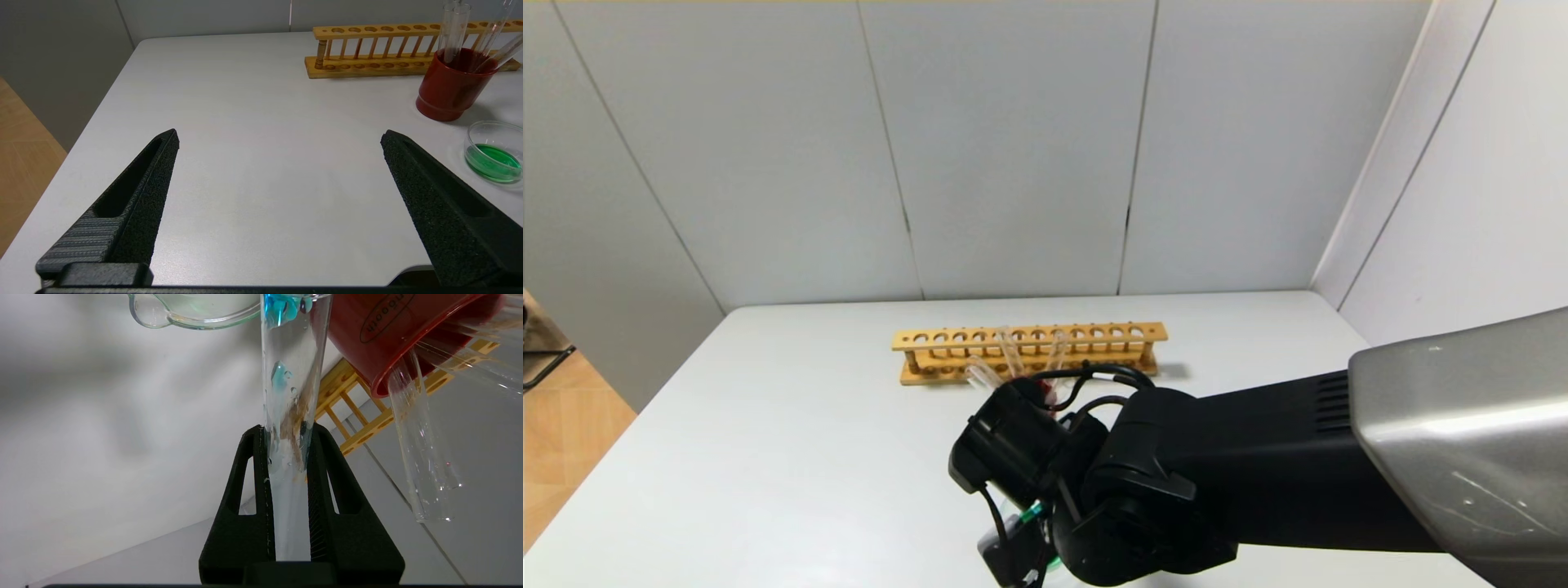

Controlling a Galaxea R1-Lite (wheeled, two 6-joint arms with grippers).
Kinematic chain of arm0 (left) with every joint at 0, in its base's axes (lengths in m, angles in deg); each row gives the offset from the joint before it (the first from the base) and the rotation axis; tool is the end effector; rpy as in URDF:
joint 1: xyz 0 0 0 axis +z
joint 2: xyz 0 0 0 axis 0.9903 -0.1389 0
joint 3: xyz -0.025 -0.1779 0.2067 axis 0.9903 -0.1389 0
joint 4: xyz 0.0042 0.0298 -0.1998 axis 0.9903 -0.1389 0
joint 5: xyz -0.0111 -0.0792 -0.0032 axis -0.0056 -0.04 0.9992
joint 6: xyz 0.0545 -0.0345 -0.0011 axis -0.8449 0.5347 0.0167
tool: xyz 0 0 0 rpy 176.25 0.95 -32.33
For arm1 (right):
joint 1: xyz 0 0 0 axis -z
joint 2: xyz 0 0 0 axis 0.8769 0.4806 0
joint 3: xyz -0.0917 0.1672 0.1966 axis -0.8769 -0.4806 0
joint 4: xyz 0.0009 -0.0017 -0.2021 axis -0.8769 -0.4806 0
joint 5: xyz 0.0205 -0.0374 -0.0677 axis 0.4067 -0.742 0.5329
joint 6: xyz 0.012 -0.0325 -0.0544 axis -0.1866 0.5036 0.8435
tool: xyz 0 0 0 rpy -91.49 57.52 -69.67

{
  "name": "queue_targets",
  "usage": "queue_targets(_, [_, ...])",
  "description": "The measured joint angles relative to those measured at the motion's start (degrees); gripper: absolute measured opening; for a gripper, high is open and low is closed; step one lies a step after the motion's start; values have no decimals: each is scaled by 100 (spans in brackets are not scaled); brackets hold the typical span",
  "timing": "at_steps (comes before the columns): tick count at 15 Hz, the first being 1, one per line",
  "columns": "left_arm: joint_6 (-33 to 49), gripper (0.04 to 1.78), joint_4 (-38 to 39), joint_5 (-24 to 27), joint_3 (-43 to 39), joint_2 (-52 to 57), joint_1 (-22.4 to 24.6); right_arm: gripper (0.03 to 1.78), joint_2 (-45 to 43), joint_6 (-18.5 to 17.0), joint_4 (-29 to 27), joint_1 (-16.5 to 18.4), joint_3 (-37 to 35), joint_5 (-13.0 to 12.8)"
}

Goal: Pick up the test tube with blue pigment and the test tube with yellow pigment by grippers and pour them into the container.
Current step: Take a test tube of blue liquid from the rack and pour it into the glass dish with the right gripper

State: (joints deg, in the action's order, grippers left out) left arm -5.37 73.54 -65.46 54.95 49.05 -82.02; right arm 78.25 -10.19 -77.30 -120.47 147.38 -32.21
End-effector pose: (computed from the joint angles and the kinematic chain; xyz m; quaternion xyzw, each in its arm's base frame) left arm 0.0573 -0.0002 0.0769 -0.0043 0.0013 -0.0016 1.0000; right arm 0.2364 0.3210 0.0363 -0.8187 0.1921 0.3504 0.4123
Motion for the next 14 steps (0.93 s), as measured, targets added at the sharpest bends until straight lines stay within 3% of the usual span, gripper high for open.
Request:
queue_targets(6, [-5, 175, 0, -2, -2, 0, 0, 32, 16, 210, 9, -155, 20, -395])
queue_targets(14, [-2, 175, 0, -2, -2, 0, 0, 32, 90, 323, 16, -268, 52, -667])
